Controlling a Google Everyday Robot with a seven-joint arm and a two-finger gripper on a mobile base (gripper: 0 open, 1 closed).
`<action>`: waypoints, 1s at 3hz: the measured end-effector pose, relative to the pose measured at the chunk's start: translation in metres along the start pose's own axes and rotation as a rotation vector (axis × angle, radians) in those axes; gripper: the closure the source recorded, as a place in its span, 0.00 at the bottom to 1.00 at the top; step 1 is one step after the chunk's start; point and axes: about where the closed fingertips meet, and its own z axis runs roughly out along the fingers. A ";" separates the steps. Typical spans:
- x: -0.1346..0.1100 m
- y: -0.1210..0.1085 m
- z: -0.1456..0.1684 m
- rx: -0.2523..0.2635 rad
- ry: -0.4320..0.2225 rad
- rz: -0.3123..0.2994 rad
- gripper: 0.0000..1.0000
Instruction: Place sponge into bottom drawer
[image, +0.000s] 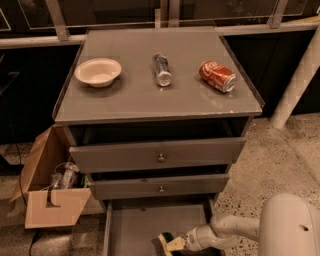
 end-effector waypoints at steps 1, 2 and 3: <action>0.001 -0.006 0.006 0.001 -0.032 0.046 1.00; 0.002 -0.007 0.009 0.041 -0.056 0.066 1.00; 0.001 -0.005 0.011 0.113 -0.075 0.062 1.00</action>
Offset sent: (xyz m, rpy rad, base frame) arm 0.0014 -0.0010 -0.0158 -0.0924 -0.0108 -0.1472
